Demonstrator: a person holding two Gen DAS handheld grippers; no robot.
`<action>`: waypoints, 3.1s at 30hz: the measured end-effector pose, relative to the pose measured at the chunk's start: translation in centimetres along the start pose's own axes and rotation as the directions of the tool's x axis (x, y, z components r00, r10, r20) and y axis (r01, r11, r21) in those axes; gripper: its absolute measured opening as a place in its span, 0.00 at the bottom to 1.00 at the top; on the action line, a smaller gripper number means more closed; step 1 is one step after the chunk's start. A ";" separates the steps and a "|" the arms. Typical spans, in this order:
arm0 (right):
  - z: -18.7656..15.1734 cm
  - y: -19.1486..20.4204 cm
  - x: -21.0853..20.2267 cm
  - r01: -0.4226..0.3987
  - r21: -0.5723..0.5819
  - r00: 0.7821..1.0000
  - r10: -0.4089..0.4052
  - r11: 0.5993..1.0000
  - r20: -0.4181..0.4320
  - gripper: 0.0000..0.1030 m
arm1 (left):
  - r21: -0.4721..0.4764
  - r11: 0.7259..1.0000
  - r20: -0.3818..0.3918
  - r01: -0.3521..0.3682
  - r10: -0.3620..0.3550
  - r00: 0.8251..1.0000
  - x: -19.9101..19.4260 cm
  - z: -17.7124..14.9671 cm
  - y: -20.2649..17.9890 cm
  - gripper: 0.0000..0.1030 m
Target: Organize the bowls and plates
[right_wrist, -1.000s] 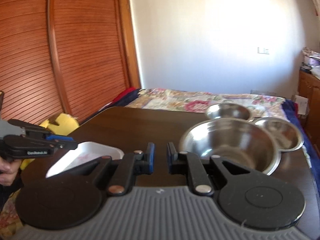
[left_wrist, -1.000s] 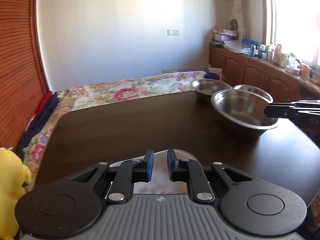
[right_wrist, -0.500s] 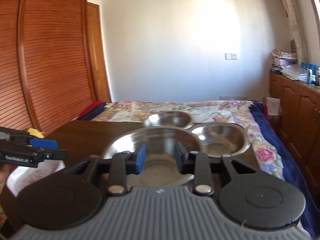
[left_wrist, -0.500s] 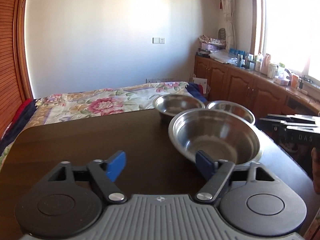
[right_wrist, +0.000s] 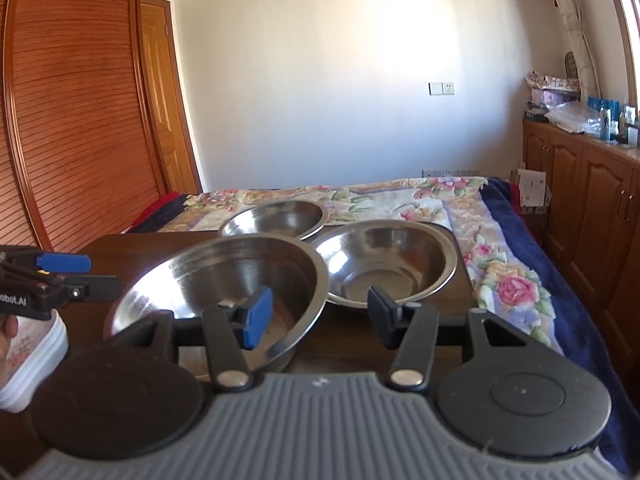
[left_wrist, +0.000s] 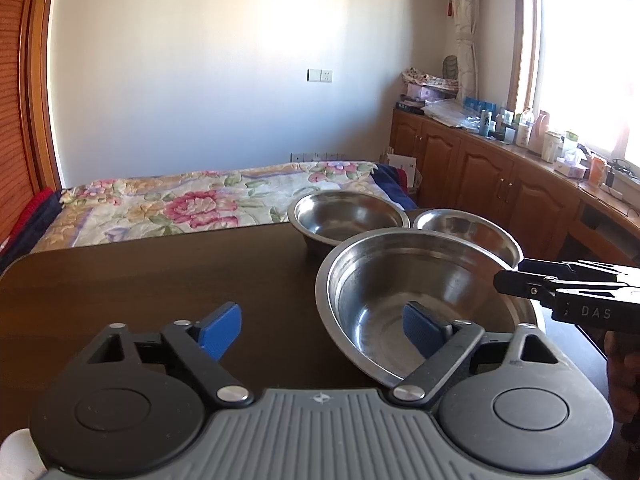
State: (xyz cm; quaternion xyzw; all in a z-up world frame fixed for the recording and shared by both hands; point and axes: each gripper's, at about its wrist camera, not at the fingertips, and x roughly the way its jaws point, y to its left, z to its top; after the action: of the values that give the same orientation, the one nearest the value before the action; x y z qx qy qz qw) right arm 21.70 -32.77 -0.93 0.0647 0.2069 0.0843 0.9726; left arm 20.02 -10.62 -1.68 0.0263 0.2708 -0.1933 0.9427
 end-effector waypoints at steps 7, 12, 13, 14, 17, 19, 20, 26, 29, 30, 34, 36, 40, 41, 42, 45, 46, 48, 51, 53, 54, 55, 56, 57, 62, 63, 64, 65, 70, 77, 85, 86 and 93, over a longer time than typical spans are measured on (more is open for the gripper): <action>-0.3 -0.4 1.2 -0.026 0.023 1.000 0.026 0.999 -0.006 0.53 | 0.002 1.000 -0.043 0.000 0.000 0.999 1.4 -0.2 -0.2 0.64; -0.5 0.1 1.2 -0.029 -0.011 1.000 0.029 1.000 -0.005 0.53 | 0.007 1.000 -0.058 0.007 -0.006 0.998 1.7 -0.3 -0.5 0.56; -0.5 0.2 1.2 -0.032 -0.015 0.999 0.032 0.999 -0.005 0.53 | 0.007 1.000 -0.059 0.008 -0.008 0.998 1.7 -0.3 -0.5 0.54; -0.5 0.2 1.1 -0.036 -0.015 0.999 0.036 0.999 -0.003 0.53 | 0.007 1.000 -0.061 0.011 -0.010 0.998 1.8 -0.3 -0.6 0.53; -0.4 0.4 0.7 -0.046 -0.017 0.999 0.046 0.999 0.002 0.53 | 0.011 1.000 -0.067 0.014 -0.013 0.998 2.0 -0.4 -1.0 0.51; -0.3 0.5 0.7 -0.052 -0.017 0.999 0.052 0.998 0.001 0.52 | 0.011 1.000 -0.072 0.017 -0.017 0.997 2.2 -0.4 -1.0 0.48; -0.3 0.6 0.7 -0.054 -0.018 0.999 0.054 0.998 -0.003 0.52 | 0.008 1.000 -0.074 0.019 -0.018 0.997 2.2 -0.4 -1.0 0.48; -0.2 0.8 0.8 -0.076 -0.007 0.997 0.076 0.997 -0.017 0.51 | 0.000 1.000 -0.089 0.027 -0.027 0.996 2.6 -0.3 -0.9 0.38; -0.3 0.9 1.1 -0.082 -0.004 0.996 0.082 0.997 -0.029 0.47 | -0.008 0.999 -0.094 0.036 -0.037 0.995 2.6 -0.3 -0.9 0.32; -0.3 0.9 1.3 -0.084 -0.002 0.996 0.084 0.996 -0.034 0.45 | -0.012 0.999 -0.095 0.039 -0.040 0.995 2.6 -0.3 -0.9 0.29; -0.5 0.9 1.5 -0.085 0.006 0.995 0.085 0.996 -0.046 0.35 | -0.016 0.999 -0.095 0.041 -0.043 0.995 2.3 -0.4 -0.9 0.27; -0.6 0.8 1.5 -0.083 0.012 0.995 0.084 0.996 -0.050 0.30 | -0.021 0.999 -0.096 0.046 -0.048 0.994 2.1 -0.4 -0.8 0.27; -0.6 0.9 1.2 -0.081 0.012 0.995 0.081 0.997 -0.049 0.29 | -0.006 0.999 -0.080 0.037 -0.037 0.996 1.2 -0.4 -1.0 0.27; -0.6 1.0 1.0 -0.081 0.011 0.996 0.082 0.997 -0.047 0.29 | -0.003 0.999 -0.076 0.035 -0.035 0.996 1.0 -0.5 -0.9 0.27; -0.6 1.1 0.9 -0.084 0.009 0.996 0.084 0.996 -0.043 0.29 | -0.003 0.999 -0.072 0.035 -0.035 0.997 0.7 -0.5 -0.9 0.27; -0.5 1.5 0.5 -0.088 0.006 0.996 0.088 0.996 -0.034 0.29 | -0.006 0.999 -0.060 0.039 -0.039 0.997 -0.2 -0.5 -0.8 0.27; -0.5 1.7 0.2 -0.090 0.007 0.995 0.090 0.996 -0.032 0.29 | -0.006 0.999 -0.057 0.041 -0.041 0.998 -0.6 -0.6 -0.6 0.27; -0.5 2.0 -0.1 -0.091 0.011 0.995 0.092 0.996 -0.029 0.29 | -0.006 0.999 -0.053 0.043 -0.043 0.998 -1.1 -0.8 -0.6 0.27; -0.5 2.6 -0.7 -0.093 0.013 0.995 0.093 0.996 -0.022 0.29 | -0.009 0.999 -0.050 0.048 -0.049 0.998 -1.9 -1.2 -0.4 0.27; -0.7 2.9 -1.2 -0.091 0.015 0.996 0.092 0.996 -0.019 0.29 | -0.011 0.999 -0.048 0.053 -0.054 0.997 -2.5 -1.5 -0.4 0.27; -0.8 3.1 -1.4 -0.090 0.015 0.996 0.091 0.996 -0.018 0.29 | -0.012 0.998 -0.046 0.056 -0.056 0.997 -2.8 -1.6 -0.3 0.27; -0.9 3.3 -1.6 -0.089 0.015 0.996 0.089 0.996 -0.018 0.29 | -0.013 0.998 -0.044 0.058 -0.058 0.997 -3.0 -1.7 -0.3 0.27; -1.0 3.5 -1.8 -0.087 0.016 0.996 0.088 0.996 -0.018 0.29 | -0.014 0.998 -0.042 0.059 -0.059 0.997 -3.3 -1.8 -0.3 0.27; -1.1 3.6 -2.0 -0.086 0.018 0.996 0.087 0.996 -0.018 0.29 | -0.014 0.998 -0.040 0.061 -0.061 0.997 -3.6 -1.9 -0.3 0.27; -1.5 4.5 -3.0 -0.080 0.023 0.997 0.081 0.997 -0.018 0.29 | -0.017 0.998 -0.026 0.069 -0.069 0.997 -5.2 -2.7 -0.1 0.27; -1.6 4.6 -3.2 -0.079 0.023 0.997 0.080 0.997 -0.018 0.29 | -0.017 0.997 -0.024 0.070 -0.070 0.997 -5.5 -2.8 0.0 0.27; -1.6 4.8 -3.4 -0.078 0.022 0.997 0.079 0.997 -0.018 0.29 | -0.018 0.997 -0.022 0.071 -0.072 0.997 -5.7 -2.9 0.0 0.27; -1.7 5.0 -3.5 -0.077 0.022 0.997 0.077 0.997 -0.017 0.29 | -0.018 0.997 -0.020 0.073 -0.073 0.997 -6.1 -3.1 0.2 0.27; -2.0 5.8 -4.5 -0.073 0.017 0.997 0.073 0.997 -0.013 0.29 | -0.021 0.997 -0.007 0.077 -0.078 0.997 -7.3 -3.6 0.3 0.27; -2.6 6.6 -5.6 -0.068 0.017 0.998 0.068 0.998 -0.001 0.29 | -0.029 0.996 0.003 0.085 -0.085 0.996 -8.3 -4.1 0.6 0.28; -3.6 6.9 -6.2 -0.062 0.023 0.998 0.063 0.998 -0.007 0.29 | -0.008 0.997 -0.015 0.081 -0.082 0.997 -8.6 -5.2 0.3 0.28; -3.8 6.9 -6.4 -0.062 0.023 0.998 0.062 0.998 -0.008 0.29 | -0.006 0.997 -0.020 0.080 -0.081 0.997 -8.6 -5.4 0.2 0.28; -4.7 7.0 -6.6 -0.058 0.033 0.998 0.059 0.998 -0.021 0.29 | 0.002 0.997 -0.047 0.078 -0.078 0.996 -8.5 -6.6 -0.1 0.29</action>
State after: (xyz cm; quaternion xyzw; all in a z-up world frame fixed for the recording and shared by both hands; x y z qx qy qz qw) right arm 12.83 -26.79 -1.52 0.0856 0.2171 0.1099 0.9661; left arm 10.05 -6.70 -2.82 0.0220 0.2934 -0.2298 0.9277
